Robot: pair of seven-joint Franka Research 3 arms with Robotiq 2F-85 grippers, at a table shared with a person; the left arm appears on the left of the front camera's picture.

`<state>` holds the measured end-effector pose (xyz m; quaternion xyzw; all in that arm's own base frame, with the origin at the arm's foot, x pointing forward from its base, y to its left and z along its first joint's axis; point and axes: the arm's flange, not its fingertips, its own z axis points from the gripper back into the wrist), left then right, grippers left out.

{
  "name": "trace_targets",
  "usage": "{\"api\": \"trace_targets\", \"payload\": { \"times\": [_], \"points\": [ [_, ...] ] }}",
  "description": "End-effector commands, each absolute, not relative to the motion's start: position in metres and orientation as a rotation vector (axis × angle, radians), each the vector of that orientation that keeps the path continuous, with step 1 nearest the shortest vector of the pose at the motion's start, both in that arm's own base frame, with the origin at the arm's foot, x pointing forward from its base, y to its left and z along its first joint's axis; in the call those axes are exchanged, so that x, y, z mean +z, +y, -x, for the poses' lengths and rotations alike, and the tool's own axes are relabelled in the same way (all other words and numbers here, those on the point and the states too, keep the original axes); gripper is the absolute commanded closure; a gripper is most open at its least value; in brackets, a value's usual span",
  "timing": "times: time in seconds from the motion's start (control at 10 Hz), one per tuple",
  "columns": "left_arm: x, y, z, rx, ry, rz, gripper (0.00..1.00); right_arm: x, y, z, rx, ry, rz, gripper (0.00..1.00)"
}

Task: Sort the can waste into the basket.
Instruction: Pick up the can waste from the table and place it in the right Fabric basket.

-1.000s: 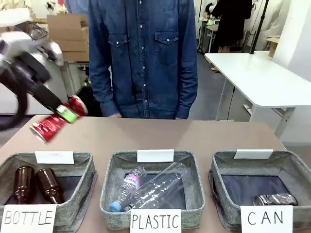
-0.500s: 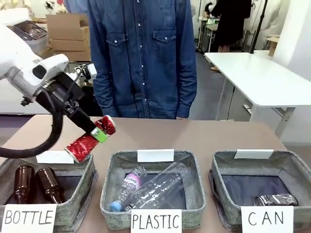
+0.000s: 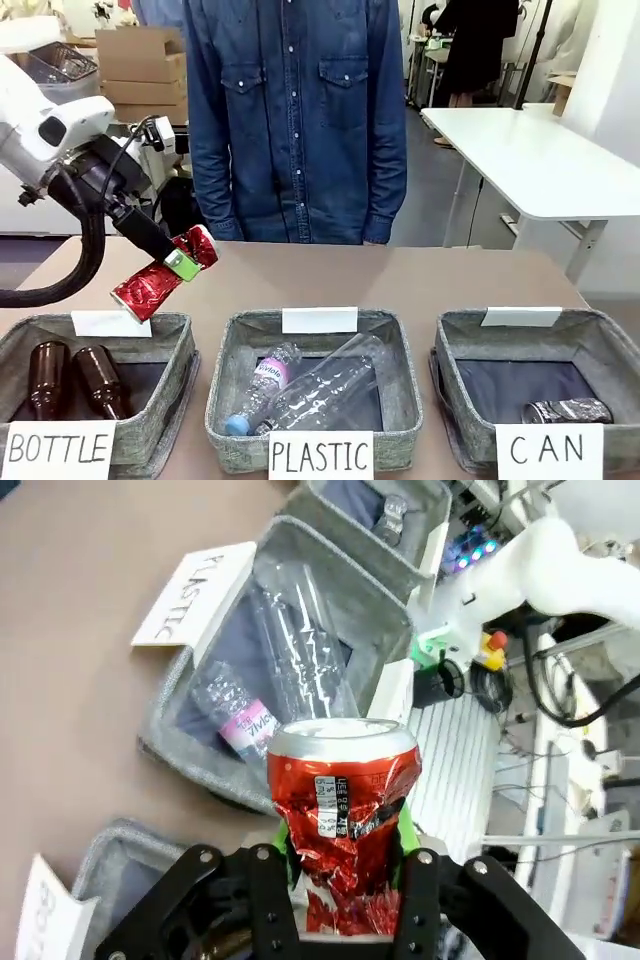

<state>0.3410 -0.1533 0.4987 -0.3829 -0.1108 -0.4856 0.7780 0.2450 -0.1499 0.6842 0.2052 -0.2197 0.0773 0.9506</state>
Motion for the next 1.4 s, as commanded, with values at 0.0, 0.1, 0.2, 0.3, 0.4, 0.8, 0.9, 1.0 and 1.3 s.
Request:
{"api": "trace_targets", "payload": {
  "times": [0.0,0.1,0.2,0.3,0.4,0.8,0.9,1.0,1.3],
  "points": [
    [0.504,-0.249,-0.325,-1.392,-0.330,0.779,0.62,0.688,-0.152,-0.243,0.142,-0.429,-0.414,0.00],
    [0.510,-0.312,-0.312,-1.533,-0.323,0.742,0.62,0.688,-0.152,-0.243,0.142,-0.429,-0.414,0.00],
    [0.516,-0.371,-0.297,-1.640,-0.350,0.674,0.62,0.688,-0.152,-0.243,0.142,-0.429,-0.414,0.00],
    [0.520,-0.423,-0.283,-1.720,-0.350,0.582,0.62,0.688,-0.152,-0.243,0.142,-0.429,-0.414,0.00],
    [0.526,-0.473,-0.274,-1.807,-0.328,0.539,0.62,0.688,-0.152,-0.243,0.142,-0.429,-0.414,0.00],
    [0.517,-0.607,-0.269,-1.997,-0.643,0.331,0.62,0.688,-0.152,-0.243,0.142,-0.429,-0.414,0.00],
    [0.512,-0.620,-0.271,-1.996,-0.638,0.329,0.62,0.688,-0.152,-0.243,0.142,-0.429,-0.414,0.00],
    [0.509,-0.631,-0.275,-1.988,-0.629,0.360,0.62,0.688,-0.152,-0.243,0.142,-0.429,-0.414,0.00],
    [0.492,-0.640,-0.287,-1.948,-0.596,0.362,0.62,0.688,-0.152,-0.243,0.142,-0.429,-0.414,0.00]
  ]
}}
